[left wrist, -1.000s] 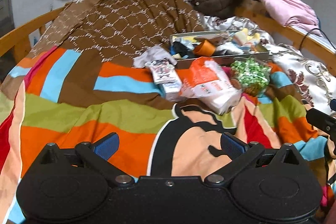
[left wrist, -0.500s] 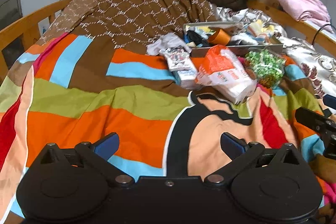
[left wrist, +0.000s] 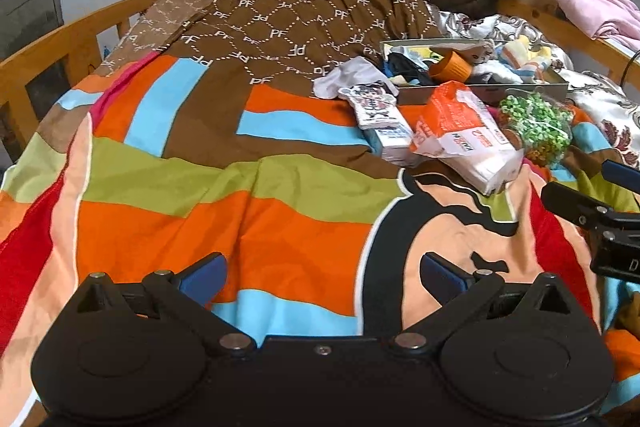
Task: Organize soft objects
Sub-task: 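Move both tools toward the white cloth and cartoon-printed packet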
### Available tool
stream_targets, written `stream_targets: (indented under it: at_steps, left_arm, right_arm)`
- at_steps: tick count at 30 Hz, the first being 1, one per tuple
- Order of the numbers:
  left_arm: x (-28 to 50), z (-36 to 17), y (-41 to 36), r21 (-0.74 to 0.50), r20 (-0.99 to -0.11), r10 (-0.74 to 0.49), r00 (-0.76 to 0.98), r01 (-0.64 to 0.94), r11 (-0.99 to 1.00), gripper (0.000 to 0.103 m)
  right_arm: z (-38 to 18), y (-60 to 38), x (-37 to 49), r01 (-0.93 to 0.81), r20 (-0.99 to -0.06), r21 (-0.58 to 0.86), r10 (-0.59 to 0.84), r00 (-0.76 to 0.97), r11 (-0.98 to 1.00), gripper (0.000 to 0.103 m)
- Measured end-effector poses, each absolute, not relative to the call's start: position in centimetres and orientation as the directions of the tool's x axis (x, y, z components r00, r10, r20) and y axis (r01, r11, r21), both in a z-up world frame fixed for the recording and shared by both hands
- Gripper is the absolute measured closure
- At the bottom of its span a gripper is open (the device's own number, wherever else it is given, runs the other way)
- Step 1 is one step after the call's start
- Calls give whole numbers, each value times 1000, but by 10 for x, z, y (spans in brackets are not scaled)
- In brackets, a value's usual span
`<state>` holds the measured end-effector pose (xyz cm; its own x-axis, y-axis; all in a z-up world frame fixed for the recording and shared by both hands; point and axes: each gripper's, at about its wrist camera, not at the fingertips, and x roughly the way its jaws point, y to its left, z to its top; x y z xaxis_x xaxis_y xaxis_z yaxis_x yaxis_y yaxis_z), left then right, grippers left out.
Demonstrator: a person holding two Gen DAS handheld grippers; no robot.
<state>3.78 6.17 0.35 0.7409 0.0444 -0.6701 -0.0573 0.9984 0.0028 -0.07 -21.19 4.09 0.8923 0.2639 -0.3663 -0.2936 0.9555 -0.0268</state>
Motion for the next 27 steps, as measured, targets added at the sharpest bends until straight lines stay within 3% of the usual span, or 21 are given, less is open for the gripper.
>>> stream_targets:
  at_steps: [11, 27]
  left_arm:
    - [38, 0, 73, 27, -669, 84, 738, -88, 996, 1]
    - [73, 5, 93, 104, -617, 142, 774, -99, 990, 1]
  right_arm:
    - [29, -208, 12, -326, -400, -21, 291, 869, 945, 1]
    - [20, -187, 58, -332, -256, -139, 290, 922, 933, 1]
